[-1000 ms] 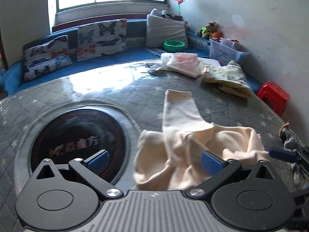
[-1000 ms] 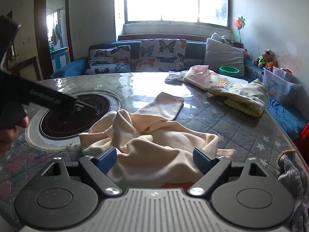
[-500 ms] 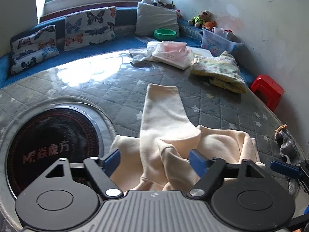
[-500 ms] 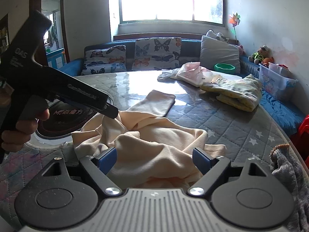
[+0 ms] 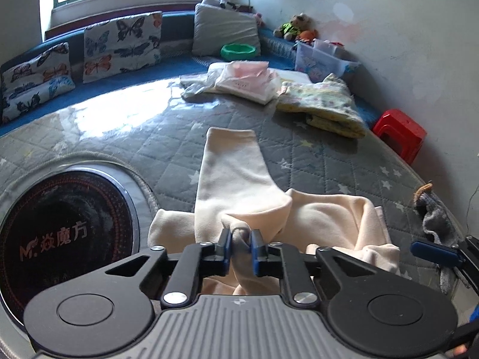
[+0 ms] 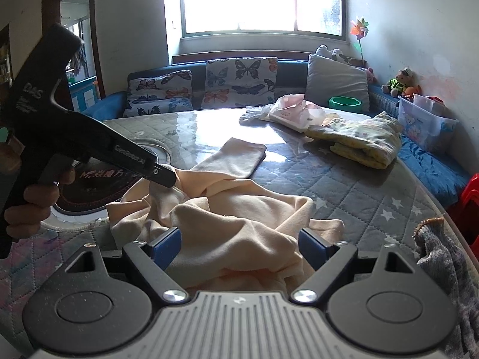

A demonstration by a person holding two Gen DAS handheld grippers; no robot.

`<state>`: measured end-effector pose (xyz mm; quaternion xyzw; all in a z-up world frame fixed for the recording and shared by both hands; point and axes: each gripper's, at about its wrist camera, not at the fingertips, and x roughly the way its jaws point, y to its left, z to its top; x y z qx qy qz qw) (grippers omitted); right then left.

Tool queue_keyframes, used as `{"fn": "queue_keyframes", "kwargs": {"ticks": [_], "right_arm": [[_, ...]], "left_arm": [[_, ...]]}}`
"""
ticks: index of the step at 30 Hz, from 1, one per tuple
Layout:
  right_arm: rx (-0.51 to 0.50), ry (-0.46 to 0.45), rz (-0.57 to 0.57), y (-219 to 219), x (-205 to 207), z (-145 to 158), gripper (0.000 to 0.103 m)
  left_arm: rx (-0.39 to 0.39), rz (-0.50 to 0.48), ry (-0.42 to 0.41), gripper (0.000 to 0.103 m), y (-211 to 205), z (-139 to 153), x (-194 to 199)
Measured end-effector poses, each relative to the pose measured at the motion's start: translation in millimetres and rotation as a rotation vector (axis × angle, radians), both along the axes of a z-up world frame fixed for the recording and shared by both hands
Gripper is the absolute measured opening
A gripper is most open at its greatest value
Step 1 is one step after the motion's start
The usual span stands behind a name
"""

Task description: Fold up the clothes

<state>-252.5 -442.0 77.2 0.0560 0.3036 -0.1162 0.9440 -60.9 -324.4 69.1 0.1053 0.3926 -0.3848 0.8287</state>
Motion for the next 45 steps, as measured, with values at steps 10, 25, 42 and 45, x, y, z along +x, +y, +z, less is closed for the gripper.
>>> {"fn": "queue_keyframes", "kwargs": {"ticks": [10, 25, 42, 45], "right_arm": [[0.011, -0.009, 0.006, -2, -1, 4, 0.085], [0.058, 0.031, 0.03, -22, 20, -7, 0.069], [0.024, 0.051, 0.07, -23, 16, -6, 0.012], [0.014, 0.031, 0.089, -18, 12, 1, 0.005]], "left_arm": [[-0.048, -0.004, -0.01, 0.012, 23, 11, -5], [-0.042, -0.024, 0.0, 0.042, 23, 9, -5], [-0.027, -0.005, 0.049, 0.011, 16, -5, 14], [-0.058, 0.001, 0.028, 0.011, 25, 6, 13]]}}
